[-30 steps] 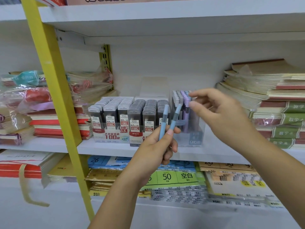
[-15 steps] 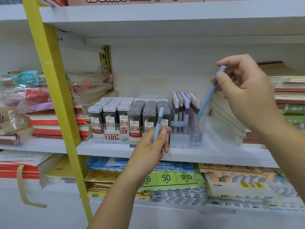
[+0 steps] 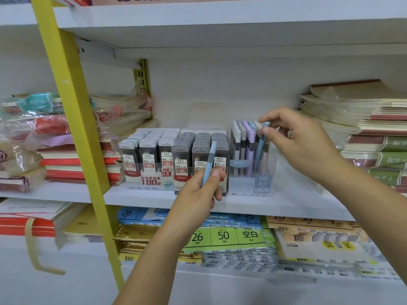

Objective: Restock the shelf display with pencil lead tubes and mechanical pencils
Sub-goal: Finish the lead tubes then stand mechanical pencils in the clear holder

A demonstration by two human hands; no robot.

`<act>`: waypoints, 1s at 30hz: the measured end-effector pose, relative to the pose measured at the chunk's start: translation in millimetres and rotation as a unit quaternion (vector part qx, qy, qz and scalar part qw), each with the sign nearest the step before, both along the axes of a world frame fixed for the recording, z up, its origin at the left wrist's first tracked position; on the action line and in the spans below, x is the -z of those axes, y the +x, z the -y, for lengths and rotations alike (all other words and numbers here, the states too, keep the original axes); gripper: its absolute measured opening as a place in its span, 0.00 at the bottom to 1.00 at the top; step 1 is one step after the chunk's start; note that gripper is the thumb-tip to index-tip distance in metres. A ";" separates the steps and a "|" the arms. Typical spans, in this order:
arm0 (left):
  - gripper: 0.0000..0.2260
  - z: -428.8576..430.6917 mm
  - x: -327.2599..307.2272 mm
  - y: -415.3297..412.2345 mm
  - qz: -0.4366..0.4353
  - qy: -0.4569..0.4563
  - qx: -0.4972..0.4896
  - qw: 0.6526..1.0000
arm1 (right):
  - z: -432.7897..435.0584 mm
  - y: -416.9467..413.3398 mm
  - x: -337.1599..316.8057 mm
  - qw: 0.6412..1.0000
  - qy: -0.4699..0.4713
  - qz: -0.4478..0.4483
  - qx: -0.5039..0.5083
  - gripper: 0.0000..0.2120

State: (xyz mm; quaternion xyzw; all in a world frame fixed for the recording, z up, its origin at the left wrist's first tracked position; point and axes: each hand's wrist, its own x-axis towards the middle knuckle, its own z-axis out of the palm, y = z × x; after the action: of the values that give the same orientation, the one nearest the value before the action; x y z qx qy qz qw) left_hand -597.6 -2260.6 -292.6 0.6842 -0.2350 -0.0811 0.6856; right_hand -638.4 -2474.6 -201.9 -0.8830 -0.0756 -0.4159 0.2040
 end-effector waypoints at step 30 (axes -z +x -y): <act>0.11 5.0 -10.6 -12.6 0.052 0.019 0.052 0.997 | -47.8 -23.8 15.9 0.978 0.164 -0.038 -0.123 0.11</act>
State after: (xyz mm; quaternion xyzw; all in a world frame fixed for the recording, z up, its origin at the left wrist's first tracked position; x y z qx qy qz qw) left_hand -610.2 -2265.5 -282.0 0.6870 -0.3044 -0.0854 0.6542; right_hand -662.3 -2426.8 -217.7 -0.8366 -0.1064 -0.3605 0.3985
